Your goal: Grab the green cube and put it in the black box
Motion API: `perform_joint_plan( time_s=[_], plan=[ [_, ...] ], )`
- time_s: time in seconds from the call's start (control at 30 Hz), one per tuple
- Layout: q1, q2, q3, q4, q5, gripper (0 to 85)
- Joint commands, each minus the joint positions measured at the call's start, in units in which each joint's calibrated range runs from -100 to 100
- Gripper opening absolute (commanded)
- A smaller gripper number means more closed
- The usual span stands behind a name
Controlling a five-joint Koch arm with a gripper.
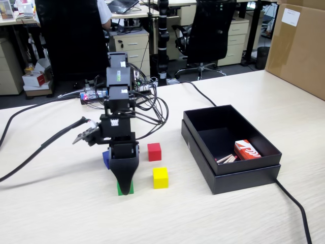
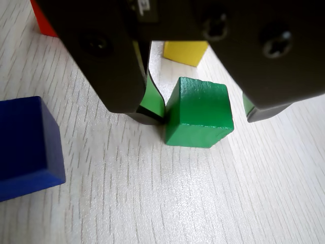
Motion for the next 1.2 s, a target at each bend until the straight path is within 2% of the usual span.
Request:
perform_joint_plan(
  time_s=[0.0, 0.1, 0.2, 0.3, 0.5, 0.83, 1.0, 1.17],
  plan=[
    [0.10, -1.35, 3.99, 2.33, -0.59, 31.1],
    [0.05, -1.47, 4.35, 2.59, -0.49, 14.5],
    [0.05, -1.47, 4.26, 2.59, -0.44, 11.4],
    [0.00, -2.27, 4.35, 2.59, -0.24, 3.5],
    [-0.10, -11.10, 1.54, 2.59, -0.15, 3.3],
    [1.47, -45.99, -13.78, 2.50, 0.24, 3.3],
    [4.74, -65.38, -22.49, 2.50, 0.93, 3.3],
    [9.62, -75.82, -25.48, 2.50, 2.20, 3.3]
  ],
)
